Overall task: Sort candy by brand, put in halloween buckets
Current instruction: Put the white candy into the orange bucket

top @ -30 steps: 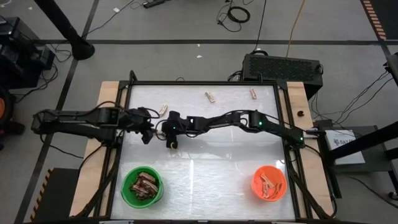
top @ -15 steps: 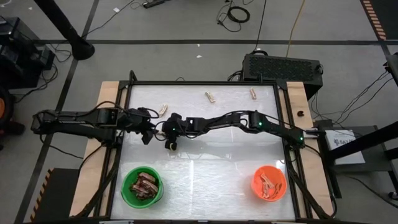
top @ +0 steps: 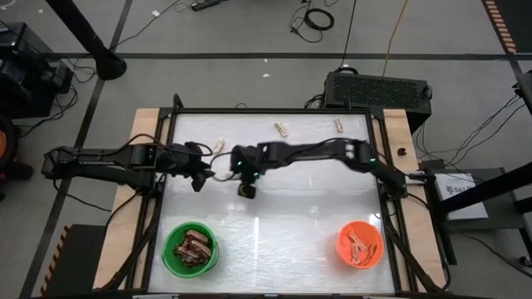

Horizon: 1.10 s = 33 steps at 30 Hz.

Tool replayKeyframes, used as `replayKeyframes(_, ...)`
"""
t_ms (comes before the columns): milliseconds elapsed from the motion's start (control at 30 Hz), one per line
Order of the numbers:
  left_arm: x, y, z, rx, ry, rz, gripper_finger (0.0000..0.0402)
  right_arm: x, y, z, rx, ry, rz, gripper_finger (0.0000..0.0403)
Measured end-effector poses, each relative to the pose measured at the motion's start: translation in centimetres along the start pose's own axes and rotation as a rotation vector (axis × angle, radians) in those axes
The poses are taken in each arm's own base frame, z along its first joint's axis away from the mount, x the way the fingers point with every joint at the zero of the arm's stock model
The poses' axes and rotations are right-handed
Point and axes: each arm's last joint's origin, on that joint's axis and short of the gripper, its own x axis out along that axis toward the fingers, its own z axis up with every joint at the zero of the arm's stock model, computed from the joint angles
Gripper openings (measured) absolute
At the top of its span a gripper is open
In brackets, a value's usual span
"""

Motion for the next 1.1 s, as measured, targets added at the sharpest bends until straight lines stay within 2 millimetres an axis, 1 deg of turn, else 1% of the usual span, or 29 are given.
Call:
replayKeyframes(133, 0.0, -0.3, 0.5, -0.002, -0.046, -0.029, 0.0177, -7.5, 1.2, -1.0, 0.024, 0.158, 0.182, 0.0000)
replayKeyframes(267, -0.1, -0.6, 1.0, 0.007, -0.099, -0.062, 0.0177, -15.3, 3.1, -3.0, 0.096, 0.291, 0.395, 0.0000)
replayKeyframes(333, -0.1, -0.8, 1.3, 0.016, -0.131, -0.080, 0.0177, -18.7, 4.2, -4.2, 0.110, 0.334, 0.420, 0.0000)
replayKeyframes(433, -0.2, -1.0, 1.6, 0.018, -0.169, -0.103, 0.0177, -22.6, 6.0, -6.2, 0.126, 0.386, 0.377, 0.0000)
replayKeyframes(533, -0.2, -1.2, 1.9, 0.016, -0.193, -0.118, 0.0177, -25.5, 8.3, -8.3, 0.149, 0.444, 0.328, 0.0000)
replayKeyframes(633, -0.2, -1.2, 1.9, 0.015, -0.200, -0.122, 0.0177, -27.2, 10.6, -10.5, 0.190, 0.470, 0.335, 0.0000)
replayKeyframes(733, -0.2, -1.3, 2.1, 0.015, -0.211, -0.129, 0.0177, -27.8, 12.1, -13.4, 0.275, 0.567, 0.297, 0.0000)
replayKeyframes(800, -0.1, -1.5, 2.3, 0.013, -0.231, -0.141, 0.0177, -27.5, 12.9, -15.5, 0.317, 0.639, 0.257, 0.0000)
replayKeyframes(933, 0.1, -1.8, 2.9, 0.025, -0.282, -0.166, 0.0177, -26.7, 14.0, -19.5, 0.401, 0.773, 0.236, 0.0000)
replayKeyframes(1000, 0.1, -2.0, 3.2, 0.028, -0.310, -0.180, 0.0177, -26.1, 14.6, -20.9, 0.424, 0.782, 0.249, 0.0000)
replayKeyframes(1100, 0.4, -2.3, 3.8, 0.040, -0.356, -0.200, 0.0177, -25.1, 15.5, -22.1, 0.448, 0.759, 0.293, 0.0000)
